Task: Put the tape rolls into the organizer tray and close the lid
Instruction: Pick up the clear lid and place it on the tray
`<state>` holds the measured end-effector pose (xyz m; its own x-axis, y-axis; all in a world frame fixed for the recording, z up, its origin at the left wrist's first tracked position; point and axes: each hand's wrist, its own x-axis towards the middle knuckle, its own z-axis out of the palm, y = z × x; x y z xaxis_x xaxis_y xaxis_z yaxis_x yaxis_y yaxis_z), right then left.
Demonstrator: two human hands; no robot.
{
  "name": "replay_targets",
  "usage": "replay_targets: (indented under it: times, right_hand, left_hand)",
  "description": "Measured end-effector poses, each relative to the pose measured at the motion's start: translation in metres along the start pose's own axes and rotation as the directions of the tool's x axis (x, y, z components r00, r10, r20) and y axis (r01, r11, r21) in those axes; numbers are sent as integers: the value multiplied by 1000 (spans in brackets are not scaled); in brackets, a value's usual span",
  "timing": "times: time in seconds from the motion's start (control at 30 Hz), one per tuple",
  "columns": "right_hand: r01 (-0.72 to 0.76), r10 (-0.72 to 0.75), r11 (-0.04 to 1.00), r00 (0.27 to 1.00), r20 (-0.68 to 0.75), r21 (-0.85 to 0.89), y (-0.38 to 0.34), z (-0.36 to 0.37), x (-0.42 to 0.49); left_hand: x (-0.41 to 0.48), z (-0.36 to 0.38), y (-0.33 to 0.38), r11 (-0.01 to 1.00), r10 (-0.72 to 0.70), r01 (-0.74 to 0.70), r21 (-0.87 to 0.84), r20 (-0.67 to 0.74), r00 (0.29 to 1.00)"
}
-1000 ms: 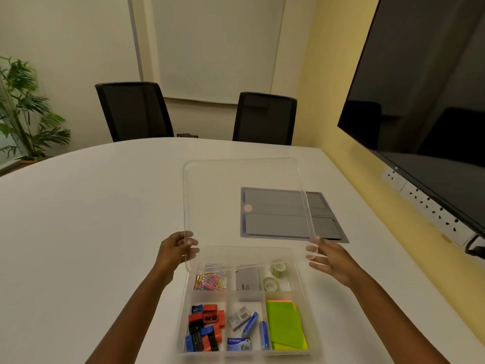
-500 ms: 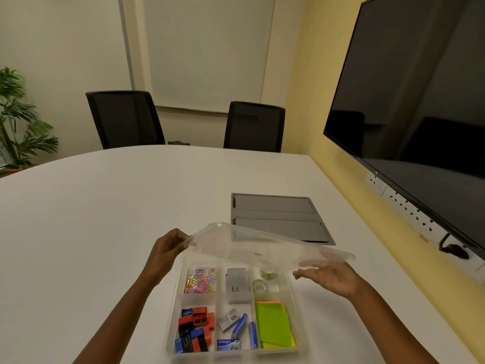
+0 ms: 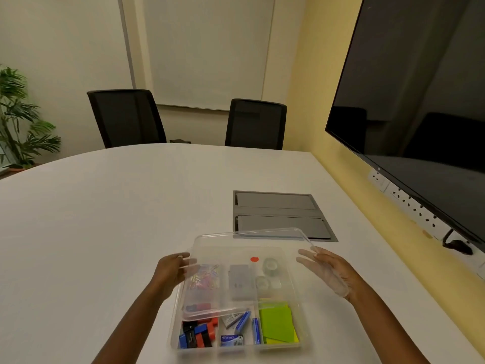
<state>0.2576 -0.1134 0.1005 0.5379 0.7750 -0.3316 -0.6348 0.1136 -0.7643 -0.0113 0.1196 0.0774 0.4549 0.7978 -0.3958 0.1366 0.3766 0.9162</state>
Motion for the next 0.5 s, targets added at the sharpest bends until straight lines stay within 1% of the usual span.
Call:
replay_targets:
  times: [0.03, 0.1, 0.17, 0.2, 0.27, 0.3, 0.37, 0.5]
  right_hand:
    - [22, -22, 1000, 1000, -10, -18, 2, -1, 0]
    - [49, -51, 994, 999, -19, -93, 4, 0, -2]
    - [58, -67, 966, 997, -28, -252, 4, 3, -2]
    - [56, -74, 933, 997, -37, -355, 4, 3, -2]
    - [20, -89, 821, 992, -94, -570, 4, 6, 0]
    - [-7, -93, 767, 988, -123, -641, 4, 6, 2]
    - [-49, -103, 689, 981, -165, -723, 7, 8, 5]
    - [-107, -144, 592, 961, -236, -799, 18, 11, 10]
  left_hand:
    - [-2, 0, -3, 999, -36, 36, 13, 2, 999]
    - [-4, 0, -10, 995, -42, 45, 88, -29, 999]
    - [-6, 1, -15, 986, -4, 17, 167, -81, 997]
    - [-6, 2, -17, 982, 16, 4, 186, -101, 995]
    - [-8, 2, -19, 983, 47, -22, 184, -136, 990]
    - [-8, 2, -19, 982, 65, -36, 184, -154, 986]
    - [-8, 2, -19, 975, 101, -60, 212, -185, 978]
    - [-2, 0, -24, 945, 143, -67, 319, -223, 964]
